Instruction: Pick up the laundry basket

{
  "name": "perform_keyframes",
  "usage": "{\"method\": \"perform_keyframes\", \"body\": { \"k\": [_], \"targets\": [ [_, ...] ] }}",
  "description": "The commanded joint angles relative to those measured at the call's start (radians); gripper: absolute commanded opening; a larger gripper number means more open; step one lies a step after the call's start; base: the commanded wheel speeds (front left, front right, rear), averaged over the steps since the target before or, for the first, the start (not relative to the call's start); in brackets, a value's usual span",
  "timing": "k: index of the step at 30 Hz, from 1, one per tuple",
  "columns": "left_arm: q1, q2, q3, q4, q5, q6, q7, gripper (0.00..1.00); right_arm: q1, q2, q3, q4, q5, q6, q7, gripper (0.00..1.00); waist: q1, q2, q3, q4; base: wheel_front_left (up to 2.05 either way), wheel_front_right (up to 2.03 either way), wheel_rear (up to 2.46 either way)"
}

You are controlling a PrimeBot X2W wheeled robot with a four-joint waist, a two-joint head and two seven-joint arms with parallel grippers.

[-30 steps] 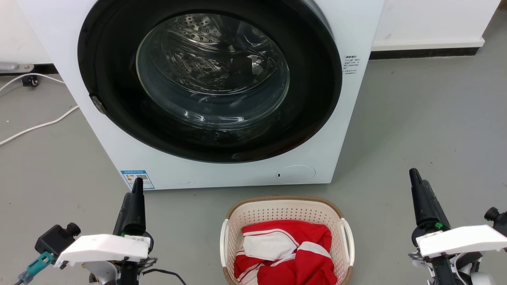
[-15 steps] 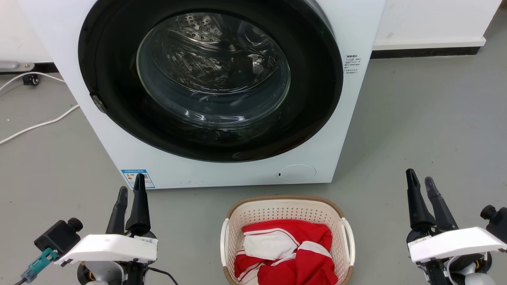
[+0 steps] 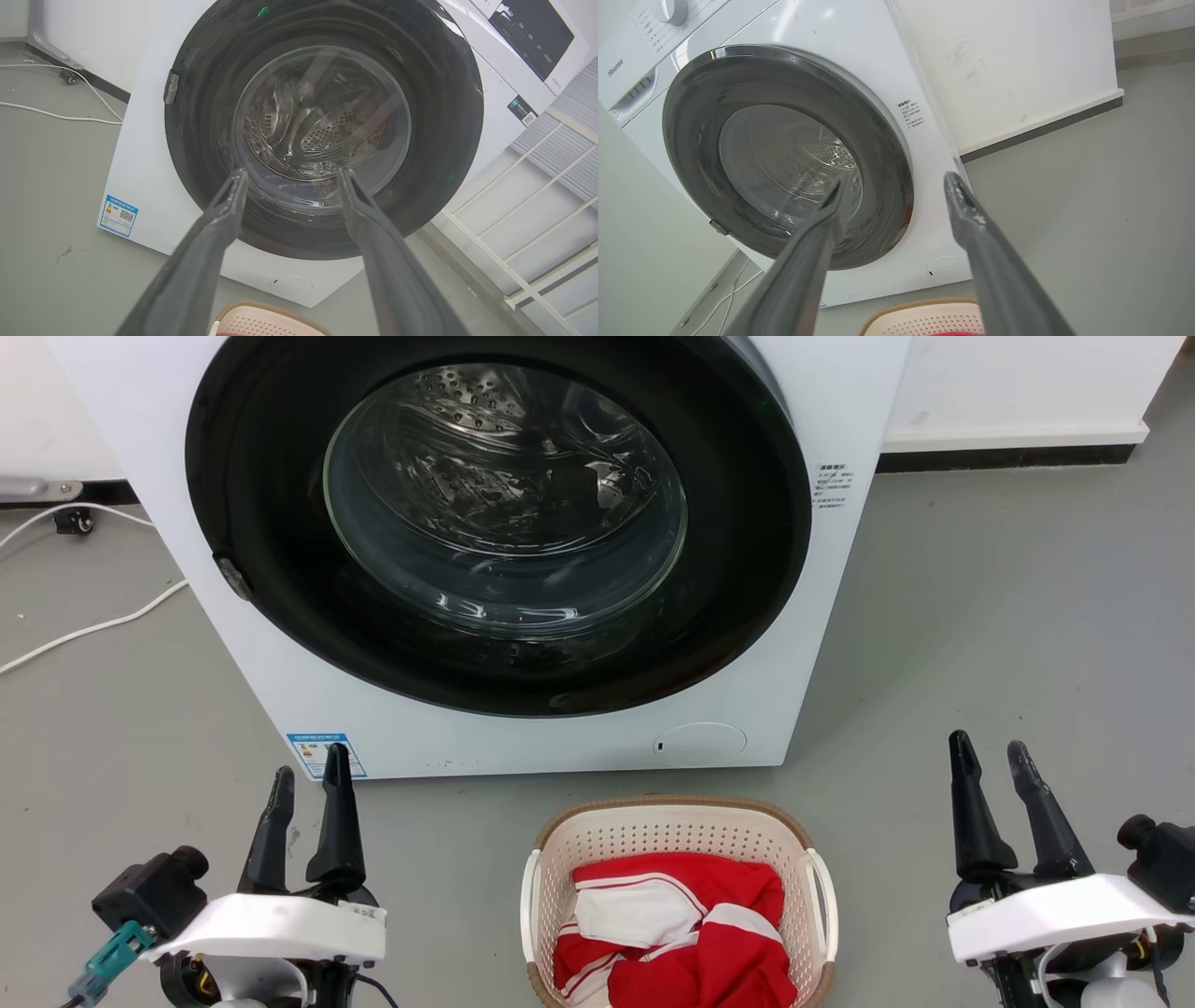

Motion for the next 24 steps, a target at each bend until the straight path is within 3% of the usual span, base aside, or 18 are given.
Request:
{"method": "perform_keyframes", "body": {
  "k": [1,24],
  "targets": [
    [0.000,0.004,-0.002,-0.016,0.030,-0.004,-0.011,1.00,0.007,-0.005,0.004,-0.019,-0.035,0.000,-0.011,1.00,-0.0001,0.0000,0.000,0.000,0.00,0.00,0.00],
    [0.028,0.004,-0.026,-0.010,0.287,0.013,-0.073,1.00,0.030,-0.006,0.012,-0.032,-0.334,0.000,-0.072,1.00,-0.0001,0.0000,0.002,0.003,0.00,0.00,0.00]
  ]
}}
